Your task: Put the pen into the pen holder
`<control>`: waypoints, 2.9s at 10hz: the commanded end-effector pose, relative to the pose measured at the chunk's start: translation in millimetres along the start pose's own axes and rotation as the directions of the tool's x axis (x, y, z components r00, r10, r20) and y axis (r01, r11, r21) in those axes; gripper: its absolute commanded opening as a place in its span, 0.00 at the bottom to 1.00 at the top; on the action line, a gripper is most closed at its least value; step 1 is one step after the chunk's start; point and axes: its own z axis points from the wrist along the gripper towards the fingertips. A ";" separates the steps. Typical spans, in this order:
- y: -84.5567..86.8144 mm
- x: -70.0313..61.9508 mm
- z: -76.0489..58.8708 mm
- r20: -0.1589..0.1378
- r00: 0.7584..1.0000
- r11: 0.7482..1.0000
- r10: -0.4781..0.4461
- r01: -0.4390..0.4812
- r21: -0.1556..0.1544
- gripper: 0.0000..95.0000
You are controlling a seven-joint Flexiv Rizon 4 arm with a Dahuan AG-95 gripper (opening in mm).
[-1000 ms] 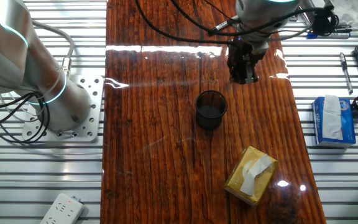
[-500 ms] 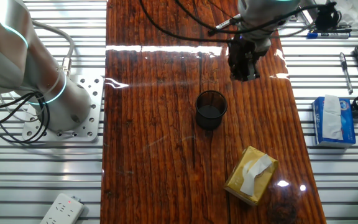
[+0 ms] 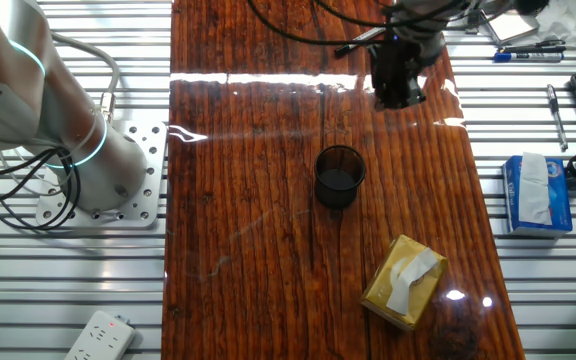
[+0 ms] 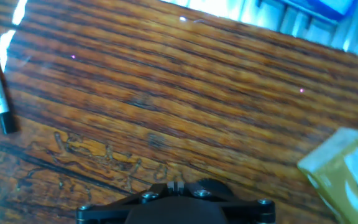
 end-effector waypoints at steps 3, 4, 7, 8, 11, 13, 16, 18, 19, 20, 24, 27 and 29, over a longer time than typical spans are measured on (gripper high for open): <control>0.7 1.4 1.1 0.018 0.999 0.999 -0.038 0.037 0.026 0.00; 0.5 1.3 1.5 0.018 0.999 0.999 -0.036 0.036 0.027 0.00; -0.4 1.7 1.9 0.011 1.000 0.999 0.015 -0.015 0.047 0.00; -0.4 1.7 1.9 0.019 1.000 0.999 0.014 -0.015 0.044 0.00; -0.4 1.7 1.9 0.040 0.992 0.993 -0.119 0.118 0.017 0.00; -0.4 1.7 1.9 0.034 0.986 0.987 -0.162 0.162 0.014 0.00; -0.4 1.7 1.9 0.030 0.957 0.957 -0.290 0.290 0.010 0.00; -0.4 1.7 1.9 0.025 0.945 0.946 -0.325 0.324 0.015 0.00; -0.4 1.7 1.9 0.030 0.930 0.930 -0.367 0.367 0.016 0.00; -0.4 1.7 1.9 0.030 0.926 0.927 -0.376 0.376 0.013 0.00; -0.4 1.7 1.9 0.035 0.916 0.916 -0.400 0.401 0.006 0.00; 0.9 1.7 1.7 0.029 0.924 0.924 -0.382 0.382 0.002 0.00; 18.9 4.1 3.6 0.019 0.945 0.945 -0.328 0.328 -0.014 0.00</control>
